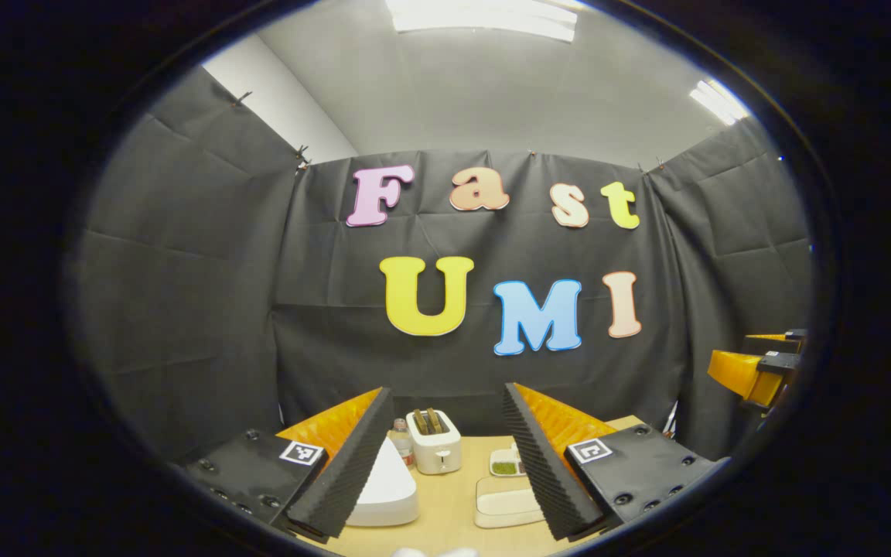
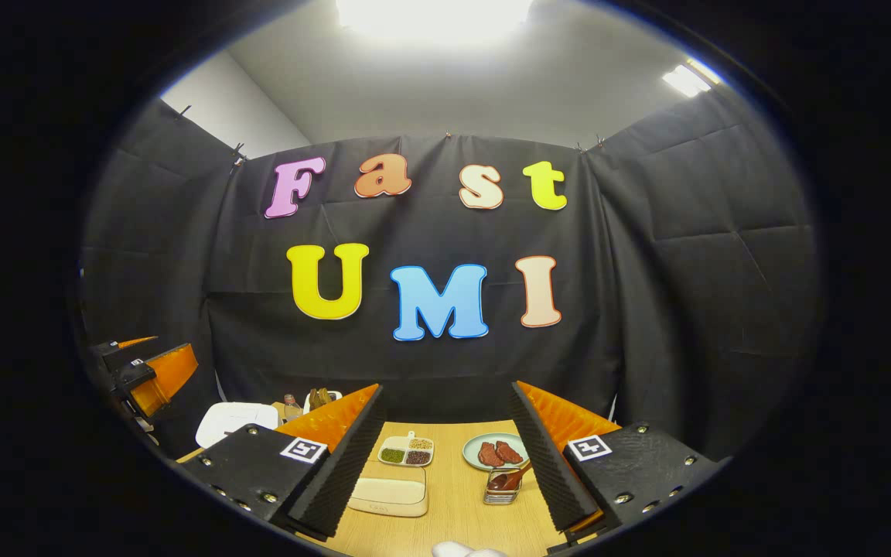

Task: Close the left gripper, press the button to open the rice cooker; take a wooden spoon from the chopstick holder with the right hand, scoop a spoonful of rice and pour it into the rice cooker, then put the wooden spoon back into the chopstick holder.

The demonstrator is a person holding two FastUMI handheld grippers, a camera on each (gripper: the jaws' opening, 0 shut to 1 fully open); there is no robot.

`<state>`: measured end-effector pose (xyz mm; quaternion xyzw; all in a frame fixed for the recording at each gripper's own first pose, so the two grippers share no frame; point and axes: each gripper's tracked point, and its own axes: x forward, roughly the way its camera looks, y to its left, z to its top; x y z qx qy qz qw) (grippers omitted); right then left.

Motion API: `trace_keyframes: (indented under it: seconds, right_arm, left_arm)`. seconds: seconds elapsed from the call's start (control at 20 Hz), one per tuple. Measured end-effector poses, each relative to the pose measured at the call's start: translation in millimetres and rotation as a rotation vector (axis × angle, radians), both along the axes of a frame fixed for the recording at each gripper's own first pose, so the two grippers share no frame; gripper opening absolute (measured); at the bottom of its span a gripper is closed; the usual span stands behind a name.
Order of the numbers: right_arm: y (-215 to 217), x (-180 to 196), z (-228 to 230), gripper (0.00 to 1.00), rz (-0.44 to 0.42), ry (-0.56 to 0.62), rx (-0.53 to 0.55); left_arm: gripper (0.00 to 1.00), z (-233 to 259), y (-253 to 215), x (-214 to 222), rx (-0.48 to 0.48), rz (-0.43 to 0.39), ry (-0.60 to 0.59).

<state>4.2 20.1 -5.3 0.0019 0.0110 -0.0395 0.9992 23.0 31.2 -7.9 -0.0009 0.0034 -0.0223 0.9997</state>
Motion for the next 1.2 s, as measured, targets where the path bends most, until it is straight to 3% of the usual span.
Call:
trace_keyframes:
  seconds: [0.3, 0.5, 0.65, 0.95, 1.2]
  right_arm:
    - [3, 6, -4, 0.97, 0.001, 0.015, -0.003]
    - [6, 12, -9, 0.97, 0.004, 0.028, -0.004]
    - [8, 16, -13, 0.97, 0.004, 0.043, -0.008]
    - [13, 29, -32, 0.97, -0.006, 0.104, -0.019]
    - [18, 41, -48, 0.97, -0.011, 0.171, -0.053]
  left_arm:
    - [0.97, -3, 6, 9, -0.006, 0.004, 0.015]
    - [0.65, -10, 17, 19, -0.004, 0.017, 0.026]
    - [0.09, -33, 31, 32, -0.025, 0.064, 0.096]
    - [0.08, -105, 93, 91, -0.057, 0.166, 0.266]
    - [0.09, -216, 137, 142, -0.066, 0.255, 0.449]
